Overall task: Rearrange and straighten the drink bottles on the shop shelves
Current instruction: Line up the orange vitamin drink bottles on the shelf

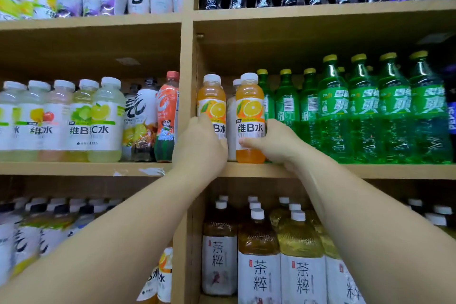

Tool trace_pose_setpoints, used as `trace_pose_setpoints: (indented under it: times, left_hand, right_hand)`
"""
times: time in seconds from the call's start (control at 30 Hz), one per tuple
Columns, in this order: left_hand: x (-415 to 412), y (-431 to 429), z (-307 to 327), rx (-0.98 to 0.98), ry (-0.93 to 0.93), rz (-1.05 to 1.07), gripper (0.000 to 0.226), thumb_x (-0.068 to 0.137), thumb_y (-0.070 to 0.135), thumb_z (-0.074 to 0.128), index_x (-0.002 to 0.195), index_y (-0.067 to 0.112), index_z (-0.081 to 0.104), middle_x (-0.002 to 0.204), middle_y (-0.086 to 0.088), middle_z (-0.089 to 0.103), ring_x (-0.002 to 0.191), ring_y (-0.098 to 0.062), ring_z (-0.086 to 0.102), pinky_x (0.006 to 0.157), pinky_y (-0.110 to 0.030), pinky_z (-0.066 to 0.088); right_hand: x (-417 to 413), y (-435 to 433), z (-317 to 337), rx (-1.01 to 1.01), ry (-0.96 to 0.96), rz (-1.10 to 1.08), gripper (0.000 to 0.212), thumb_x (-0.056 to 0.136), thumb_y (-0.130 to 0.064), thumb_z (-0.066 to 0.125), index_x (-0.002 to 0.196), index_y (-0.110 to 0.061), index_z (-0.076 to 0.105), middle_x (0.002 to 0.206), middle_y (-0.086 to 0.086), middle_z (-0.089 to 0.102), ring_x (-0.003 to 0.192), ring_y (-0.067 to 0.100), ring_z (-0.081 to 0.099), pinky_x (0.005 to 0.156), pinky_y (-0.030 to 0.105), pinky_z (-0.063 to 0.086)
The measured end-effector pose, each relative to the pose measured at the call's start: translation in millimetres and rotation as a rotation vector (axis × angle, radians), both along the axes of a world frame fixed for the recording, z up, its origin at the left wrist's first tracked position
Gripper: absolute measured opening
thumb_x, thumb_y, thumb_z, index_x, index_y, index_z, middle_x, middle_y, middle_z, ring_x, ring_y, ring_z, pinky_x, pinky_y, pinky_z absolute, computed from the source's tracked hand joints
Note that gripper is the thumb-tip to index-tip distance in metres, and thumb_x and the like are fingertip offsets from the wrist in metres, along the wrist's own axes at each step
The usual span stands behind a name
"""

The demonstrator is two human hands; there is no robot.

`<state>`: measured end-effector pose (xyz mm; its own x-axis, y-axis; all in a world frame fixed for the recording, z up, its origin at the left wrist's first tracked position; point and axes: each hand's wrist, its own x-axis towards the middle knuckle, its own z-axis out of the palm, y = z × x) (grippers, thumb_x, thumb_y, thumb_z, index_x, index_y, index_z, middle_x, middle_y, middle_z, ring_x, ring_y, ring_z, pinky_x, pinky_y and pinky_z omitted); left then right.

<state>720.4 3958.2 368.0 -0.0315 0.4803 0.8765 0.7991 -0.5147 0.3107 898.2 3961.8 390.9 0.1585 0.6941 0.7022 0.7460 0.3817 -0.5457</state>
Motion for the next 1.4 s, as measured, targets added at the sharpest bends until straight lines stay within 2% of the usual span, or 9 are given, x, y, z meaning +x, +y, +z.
trace_pose_setpoints:
  times: [0.2, 0.33, 0.47, 0.6, 0.7, 0.83, 1.0, 1.2, 1.4]
  left_hand:
    - [12, 11, 3, 0.072, 0.108, 0.181, 0.080, 0.093, 0.042, 0.068, 0.151, 0.005, 0.028, 0.134, -0.010, 0.048, 0.109, -0.032, 0.063, 0.081, -0.040, 0.054]
    - [22, 15, 8, 0.097, 0.101, 0.312, 0.099, 0.085, 0.058, 0.072, 0.152, 0.003, 0.025, 0.126, -0.012, 0.044, 0.095, -0.028, 0.065, 0.065, -0.033, 0.047]
    - [25, 20, 11, 0.112, 0.119, 0.403, 0.107, 0.082, 0.067, 0.070, 0.154, 0.003, 0.024, 0.125, -0.012, 0.048, 0.095, -0.027, 0.067, 0.063, -0.034, 0.049]
    - [27, 23, 11, 0.092, 0.151, 0.384, 0.087, 0.084, 0.063, 0.069, 0.141, 0.005, 0.039, 0.117, -0.008, 0.056, 0.097, -0.027, 0.067, 0.063, -0.032, 0.043]
    - [32, 23, 12, 0.027, 0.117, 0.293, 0.067, 0.086, 0.057, 0.068, 0.127, 0.009, 0.046, 0.107, -0.006, 0.046, 0.091, -0.025, 0.061, 0.064, -0.031, 0.042]
    - [34, 24, 14, -0.031, 0.038, 0.172, 0.063, 0.085, 0.055, 0.070, 0.123, 0.011, 0.047, 0.107, -0.005, 0.043, 0.089, -0.022, 0.054, 0.068, -0.032, 0.046]
    - [32, 20, 7, -0.090, -0.093, -0.010, 0.056, 0.086, 0.058, 0.071, 0.117, 0.016, 0.049, 0.105, -0.001, 0.064, 0.093, -0.022, 0.067, 0.069, -0.034, 0.057]
    - [23, -4, -1, -0.027, -0.169, -0.152, 0.051, 0.086, 0.056, 0.072, 0.117, 0.020, 0.054, 0.105, 0.003, 0.067, 0.092, -0.014, 0.066, 0.067, -0.032, 0.056]
    - [-20, -51, -24, 0.048, -0.270, -0.291, 0.036, 0.083, 0.053, 0.076, 0.106, 0.031, 0.059, 0.094, 0.014, 0.069, 0.085, -0.002, 0.067, 0.073, -0.039, 0.062]
  right_hand:
    - [40, -16, -1, -0.050, 0.077, 0.140, 0.025, 0.080, -0.034, 0.087, 0.095, -0.027, 0.067, 0.096, -0.002, 0.076, 0.090, 0.019, 0.074, 0.086, 0.045, 0.061]
    - [41, -16, -4, -0.014, 0.090, 0.144, 0.031, 0.082, -0.035, 0.086, 0.094, -0.029, 0.059, 0.096, -0.006, 0.071, 0.089, 0.015, 0.070, 0.080, 0.036, 0.058]
    - [41, -16, -5, 0.004, 0.086, 0.148, 0.033, 0.082, -0.037, 0.086, 0.094, -0.029, 0.055, 0.095, -0.007, 0.068, 0.085, 0.010, 0.066, 0.066, 0.027, 0.049]
    - [42, -14, -5, 0.004, 0.083, 0.155, 0.034, 0.082, -0.036, 0.085, 0.098, -0.027, 0.057, 0.095, -0.006, 0.068, 0.085, 0.011, 0.065, 0.064, 0.028, 0.048]
    - [43, -12, -5, 0.004, 0.089, 0.163, 0.035, 0.083, -0.036, 0.085, 0.104, -0.025, 0.059, 0.099, -0.004, 0.069, 0.087, 0.012, 0.066, 0.066, 0.028, 0.049]
    - [44, -10, -6, 0.017, 0.081, 0.141, 0.039, 0.083, -0.038, 0.084, 0.109, -0.023, 0.059, 0.097, -0.007, 0.068, 0.085, 0.009, 0.063, 0.063, 0.026, 0.045]
    - [43, -10, -8, 0.037, 0.047, 0.131, 0.036, 0.084, -0.039, 0.083, 0.111, -0.024, 0.064, 0.101, -0.007, 0.071, 0.088, 0.010, 0.066, 0.069, 0.028, 0.050]
    - [38, -18, -16, 0.188, 0.018, 0.058, 0.040, 0.075, -0.049, 0.084, 0.104, -0.030, 0.064, 0.093, -0.016, 0.067, 0.081, 0.002, 0.064, 0.062, 0.023, 0.047]
    - [28, -37, -30, 0.369, 0.018, 0.102, 0.040, 0.071, -0.051, 0.081, 0.103, -0.032, 0.066, 0.094, -0.017, 0.072, 0.083, -0.004, 0.067, 0.068, 0.021, 0.051]
